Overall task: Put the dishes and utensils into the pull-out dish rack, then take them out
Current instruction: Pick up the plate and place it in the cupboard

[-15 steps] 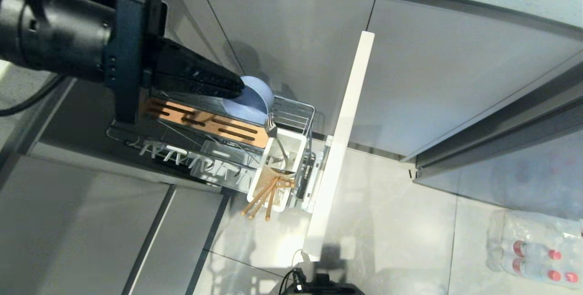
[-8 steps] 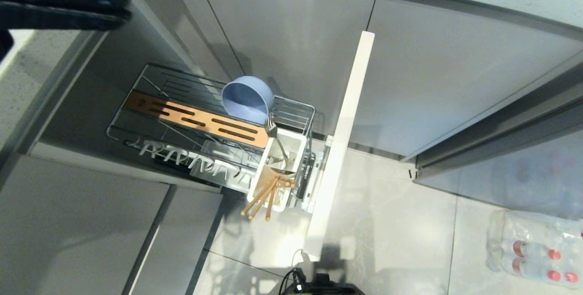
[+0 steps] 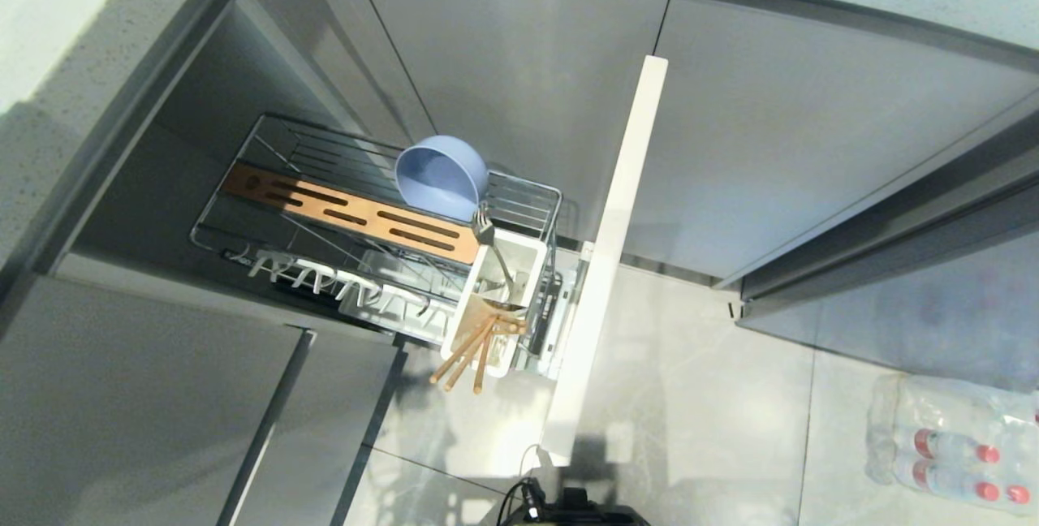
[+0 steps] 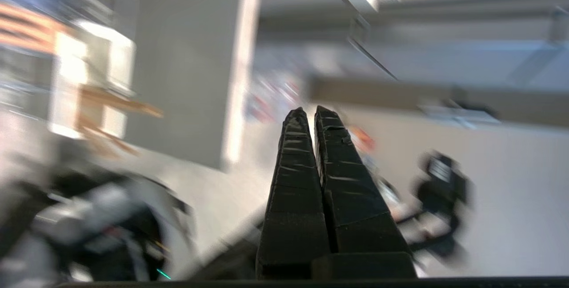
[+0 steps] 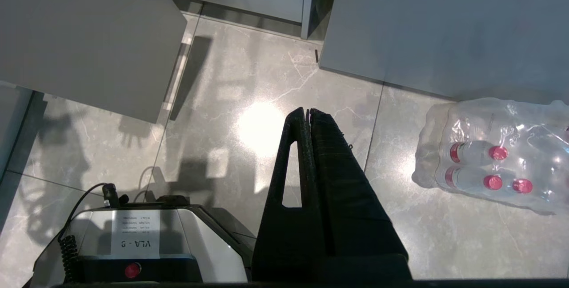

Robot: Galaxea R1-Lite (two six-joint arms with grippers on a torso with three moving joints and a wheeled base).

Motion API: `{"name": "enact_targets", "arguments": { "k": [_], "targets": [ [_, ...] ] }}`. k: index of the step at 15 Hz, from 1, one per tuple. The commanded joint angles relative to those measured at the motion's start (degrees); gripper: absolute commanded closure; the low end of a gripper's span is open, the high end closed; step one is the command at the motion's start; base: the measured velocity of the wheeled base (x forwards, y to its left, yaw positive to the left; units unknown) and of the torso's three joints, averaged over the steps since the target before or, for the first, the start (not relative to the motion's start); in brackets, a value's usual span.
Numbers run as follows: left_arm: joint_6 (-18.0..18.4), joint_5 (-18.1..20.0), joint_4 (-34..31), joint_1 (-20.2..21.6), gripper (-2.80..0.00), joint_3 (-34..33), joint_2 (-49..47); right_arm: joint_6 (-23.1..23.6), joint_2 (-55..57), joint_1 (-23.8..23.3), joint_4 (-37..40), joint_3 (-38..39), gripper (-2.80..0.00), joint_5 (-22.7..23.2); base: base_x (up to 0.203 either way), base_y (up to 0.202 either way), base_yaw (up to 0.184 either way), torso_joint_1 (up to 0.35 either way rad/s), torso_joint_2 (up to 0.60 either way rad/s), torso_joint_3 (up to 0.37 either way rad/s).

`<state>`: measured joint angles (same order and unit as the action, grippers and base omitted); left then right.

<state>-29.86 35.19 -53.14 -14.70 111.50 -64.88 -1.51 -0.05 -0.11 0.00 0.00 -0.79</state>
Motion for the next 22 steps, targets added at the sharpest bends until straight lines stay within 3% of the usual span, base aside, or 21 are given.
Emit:
{"name": "enact_targets", "arguments": {
  "k": [1, 6, 8, 10, 12, 16, 17, 22],
  "targets": [
    [1.3, 0.1, -0.1, 5.7, 0.00, 0.0, 1.7, 0.0, 0.0, 0.0, 0.0, 0.0, 0.00, 0.0, 0.000, 0.000, 0.000, 0.000, 0.00, 0.000],
    [6.7, -2.5, 1.6, 26.1, 0.00, 0.0, 2.2, 0.0, 0.0, 0.0, 0.0, 0.0, 0.00, 0.0, 0.000, 0.000, 0.000, 0.000, 0.00, 0.000],
    [7.3, -7.3, 3.5, 32.9, 0.00, 0.0, 2.1, 0.0, 0.0, -0.1, 0.0, 0.0, 0.00, 0.0, 0.000, 0.000, 0.000, 0.000, 0.00, 0.000],
    [7.5, -15.4, 5.3, 37.3, 0.00, 0.0, 2.0, 0.0, 0.0, 0.0, 0.0, 0.0, 0.00, 0.0, 0.000, 0.000, 0.000, 0.000, 0.00, 0.000],
    [7.9, -23.1, 6.4, 39.1, 0.00, 0.0, 1.2, 0.0, 0.0, 0.0, 0.0, 0.0, 0.00, 0.0, 0.000, 0.000, 0.000, 0.000, 0.00, 0.000],
    [12.3, -39.4, 6.5, 40.7, 0.00, 0.0, -3.9, 0.0, 0.0, -0.1, 0.0, 0.0, 0.00, 0.0, 0.000, 0.000, 0.000, 0.000, 0.00, 0.000],
    [13.2, -40.9, 6.3, 40.7, 0.00, 0.0, -5.2, -0.1, 0.0, 0.0, 0.0, 0.0, 0.00, 0.0, 0.000, 0.000, 0.000, 0.000, 0.00, 0.000],
    [14.9, -39.9, 6.2, 39.7, 0.00, 0.0, -9.8, 0.0, 0.0, 0.0, 0.0, 0.0, 0.00, 0.0, 0.000, 0.000, 0.000, 0.000, 0.00, 0.000]
  ]
}}
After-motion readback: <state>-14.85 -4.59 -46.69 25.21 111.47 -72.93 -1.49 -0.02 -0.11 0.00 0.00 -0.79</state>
